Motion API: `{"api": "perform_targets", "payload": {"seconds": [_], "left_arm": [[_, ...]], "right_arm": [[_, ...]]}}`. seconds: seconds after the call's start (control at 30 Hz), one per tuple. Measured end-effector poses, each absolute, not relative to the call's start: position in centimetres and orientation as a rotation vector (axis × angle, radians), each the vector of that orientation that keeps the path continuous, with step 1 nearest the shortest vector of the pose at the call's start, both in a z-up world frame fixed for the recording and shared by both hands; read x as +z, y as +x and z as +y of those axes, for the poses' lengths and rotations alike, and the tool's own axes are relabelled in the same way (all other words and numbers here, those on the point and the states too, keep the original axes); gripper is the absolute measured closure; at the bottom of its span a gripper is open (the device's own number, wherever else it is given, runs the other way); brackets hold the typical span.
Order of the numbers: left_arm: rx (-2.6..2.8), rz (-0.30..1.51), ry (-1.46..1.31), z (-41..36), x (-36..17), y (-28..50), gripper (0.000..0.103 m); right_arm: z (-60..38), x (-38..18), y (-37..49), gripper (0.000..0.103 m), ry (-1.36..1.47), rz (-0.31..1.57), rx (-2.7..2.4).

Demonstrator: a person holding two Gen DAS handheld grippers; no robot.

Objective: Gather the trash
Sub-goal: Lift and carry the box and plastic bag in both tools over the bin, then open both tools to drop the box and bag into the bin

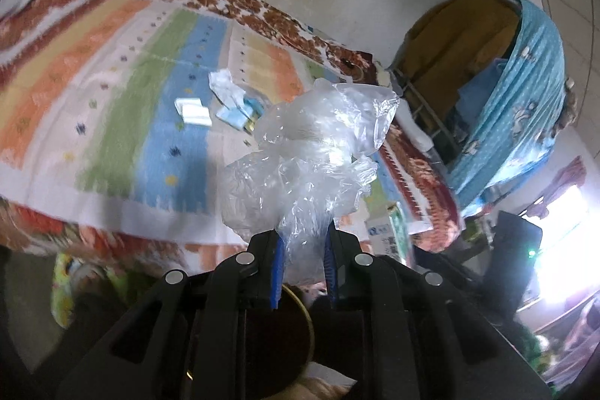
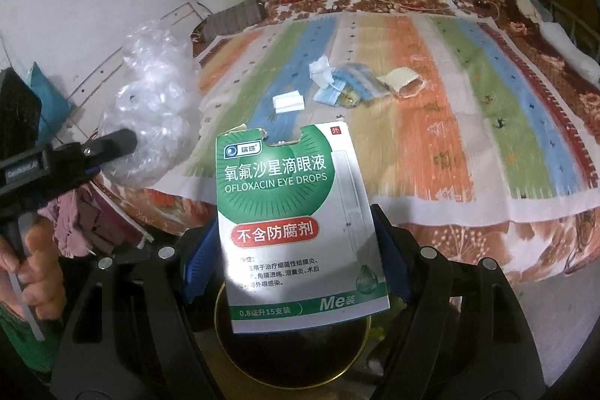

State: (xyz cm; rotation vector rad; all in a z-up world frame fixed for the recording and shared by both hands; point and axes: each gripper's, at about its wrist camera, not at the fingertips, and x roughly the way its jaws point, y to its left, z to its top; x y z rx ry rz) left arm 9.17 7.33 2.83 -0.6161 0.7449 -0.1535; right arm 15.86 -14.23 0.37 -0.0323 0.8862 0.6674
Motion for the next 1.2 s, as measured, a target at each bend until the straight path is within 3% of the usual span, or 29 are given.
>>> {"api": "perform_targets", "payload": {"seconds": [0.63,1.2], "left_arm": [[-0.030,1.002,-0.600,3.3,-5.0,5.8,0.086],[0.063,1.253,-0.651,3.1,-11.5,7.1,0.085]], "right_arm": [[-14.2,-7.3,10.7,0.033,-0.122,1.066,0.616],[-13.4,-13.2,11.7,0.033,-0.096,1.308,0.572]]}}
